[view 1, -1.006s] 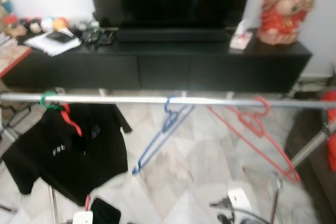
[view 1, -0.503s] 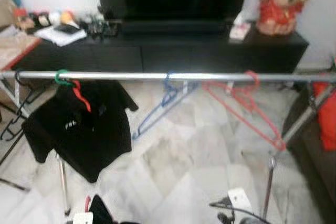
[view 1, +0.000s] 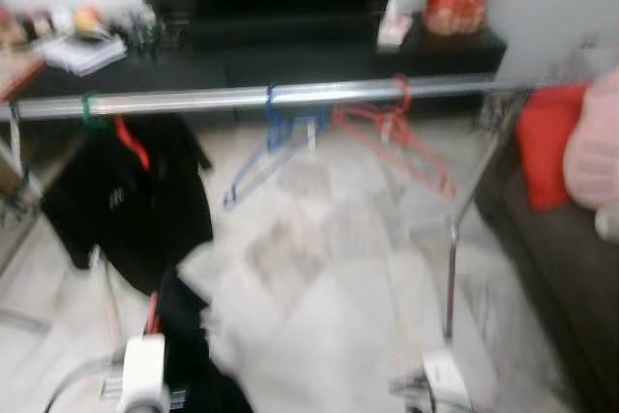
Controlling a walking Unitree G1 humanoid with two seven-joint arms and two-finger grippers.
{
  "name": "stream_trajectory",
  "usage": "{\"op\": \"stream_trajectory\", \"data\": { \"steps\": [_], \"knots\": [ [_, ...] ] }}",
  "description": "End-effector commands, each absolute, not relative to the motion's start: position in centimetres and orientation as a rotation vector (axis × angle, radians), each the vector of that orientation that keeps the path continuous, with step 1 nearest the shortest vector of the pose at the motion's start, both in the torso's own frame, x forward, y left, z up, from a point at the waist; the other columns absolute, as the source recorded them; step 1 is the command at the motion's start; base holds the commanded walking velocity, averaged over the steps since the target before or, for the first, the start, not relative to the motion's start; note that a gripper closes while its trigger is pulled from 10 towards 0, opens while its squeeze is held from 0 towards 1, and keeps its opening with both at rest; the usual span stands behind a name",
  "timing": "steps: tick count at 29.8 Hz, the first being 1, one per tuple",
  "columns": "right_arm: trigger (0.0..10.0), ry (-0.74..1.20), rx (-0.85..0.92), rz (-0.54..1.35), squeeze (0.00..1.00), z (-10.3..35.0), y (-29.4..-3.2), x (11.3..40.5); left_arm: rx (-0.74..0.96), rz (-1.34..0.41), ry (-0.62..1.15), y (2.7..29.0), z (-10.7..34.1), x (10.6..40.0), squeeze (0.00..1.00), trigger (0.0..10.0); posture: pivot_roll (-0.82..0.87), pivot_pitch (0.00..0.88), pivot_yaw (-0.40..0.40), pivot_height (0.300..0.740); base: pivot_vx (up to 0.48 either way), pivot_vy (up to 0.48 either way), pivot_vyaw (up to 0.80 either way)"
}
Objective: Hang hanger
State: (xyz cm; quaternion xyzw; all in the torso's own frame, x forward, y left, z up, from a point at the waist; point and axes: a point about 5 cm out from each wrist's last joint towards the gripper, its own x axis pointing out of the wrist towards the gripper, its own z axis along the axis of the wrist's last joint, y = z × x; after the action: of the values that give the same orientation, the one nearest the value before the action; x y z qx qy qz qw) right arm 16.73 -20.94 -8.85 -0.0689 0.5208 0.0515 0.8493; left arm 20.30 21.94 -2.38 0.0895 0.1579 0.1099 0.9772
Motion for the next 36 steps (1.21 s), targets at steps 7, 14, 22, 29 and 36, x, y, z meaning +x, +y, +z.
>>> {"op": "stream_trajectory", "data": {
  "steps": [7,14,22,29,36],
  "knots": [
    [10.0,1.077,-0.143,0.123,0.00,-8.8,-20.6,16.9,0.217,0.212,0.110,20.4,1.6,21.1,0.00,10.0,0.01,0.000,0.017,0.740,-0.280,0.000,0.00],
    [10.0,1.089,-0.147,0.102,0.00,-8.9,-21.1,16.4,0.201,0.205,0.074,19.0,3.0,21.3,0.00,10.0,-0.01,0.000,0.018,0.740,0.000,0.000,0.00],
    [10.0,1.090,-0.119,0.057,0.00,-9.1,-21.3,16.1,0.178,0.209,0.056,18.7,4.7,22.3,0.00,10.0,0.03,0.000,0.030,0.740,0.000,0.000,0.00],
    [10.0,1.082,-0.124,0.082,0.00,-9.0,-20.8,16.4,0.180,0.235,0.050,19.2,5.3,22.5,0.00,10.0,0.03,0.000,0.014,0.740,0.000,0.000,0.00],
    [10.0,1.043,-0.115,0.081,0.00,-8.5,-20.0,17.8,0.161,0.224,0.040,18.9,6.2,24.4,0.00,10.0,0.02,0.000,0.028,0.740,0.000,0.227,0.00]
  ]
}}
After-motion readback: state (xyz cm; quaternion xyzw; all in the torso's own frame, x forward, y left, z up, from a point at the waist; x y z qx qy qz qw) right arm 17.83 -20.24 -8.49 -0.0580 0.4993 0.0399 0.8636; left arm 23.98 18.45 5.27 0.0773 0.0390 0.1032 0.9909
